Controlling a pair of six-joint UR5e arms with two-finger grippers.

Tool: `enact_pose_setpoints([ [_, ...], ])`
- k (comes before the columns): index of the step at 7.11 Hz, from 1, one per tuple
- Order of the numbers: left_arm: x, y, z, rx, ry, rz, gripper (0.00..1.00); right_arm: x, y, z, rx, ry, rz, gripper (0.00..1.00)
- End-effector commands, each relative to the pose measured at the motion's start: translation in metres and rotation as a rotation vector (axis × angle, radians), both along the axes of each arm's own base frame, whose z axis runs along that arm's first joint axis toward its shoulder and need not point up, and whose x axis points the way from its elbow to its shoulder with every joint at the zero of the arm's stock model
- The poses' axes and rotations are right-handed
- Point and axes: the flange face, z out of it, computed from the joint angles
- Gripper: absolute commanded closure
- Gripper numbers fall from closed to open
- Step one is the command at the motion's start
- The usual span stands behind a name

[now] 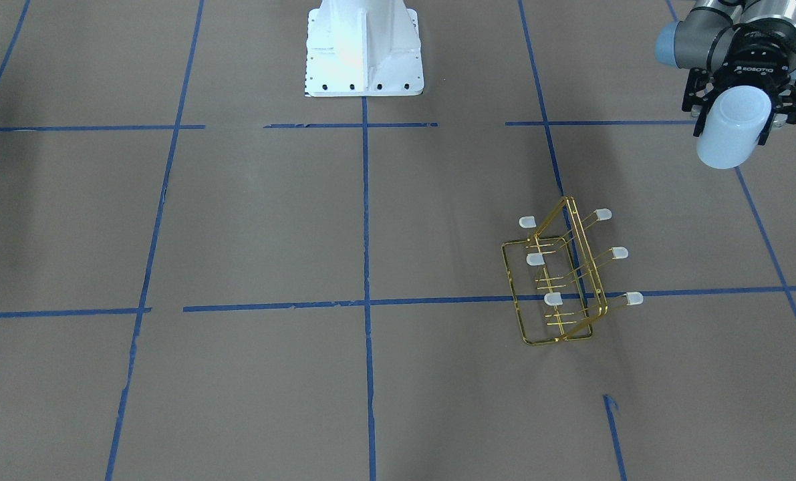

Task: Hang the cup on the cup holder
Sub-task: 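Lift the cup with the left gripper and flip it over, then carry the cup with the left gripper toward the gold rack's pegs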

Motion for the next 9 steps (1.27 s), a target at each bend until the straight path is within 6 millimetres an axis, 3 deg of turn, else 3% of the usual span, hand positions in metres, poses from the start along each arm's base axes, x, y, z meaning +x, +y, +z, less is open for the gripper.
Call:
enact_pose_setpoints([
  [1, 0.023, 0.016, 0.008, -0.063, 0.158, 0.007, 1.0, 0.0, 0.0, 0.0, 0.001, 0.0, 0.0, 0.0],
  [3, 0.039, 0.011, 0.023, -0.144, 0.255, -0.023, 1.0, 0.0, 0.0, 0.0, 0.001, 0.0, 0.0, 0.0],
  [4, 0.055, 0.018, 0.025, -0.177, 0.295, -0.038, 1.0, 0.0, 0.0, 0.0, 0.001, 0.0, 0.0, 0.0],
  [5, 0.081, 0.03, 0.023, -0.205, 0.324, -0.043, 1.0, 0.0, 0.0, 0.0, -0.001, 0.0, 0.0, 0.0],
  [7, 0.134, 0.025, 0.027, -0.242, 0.348, -0.099, 1.0, 0.0, 0.0, 0.0, -0.001, 0.0, 0.0, 0.0],
  [9, 0.158, 0.034, 0.032, -0.268, 0.35, -0.116, 1.0, 0.0, 0.0, 0.0, -0.001, 0.0, 0.0, 0.0],
])
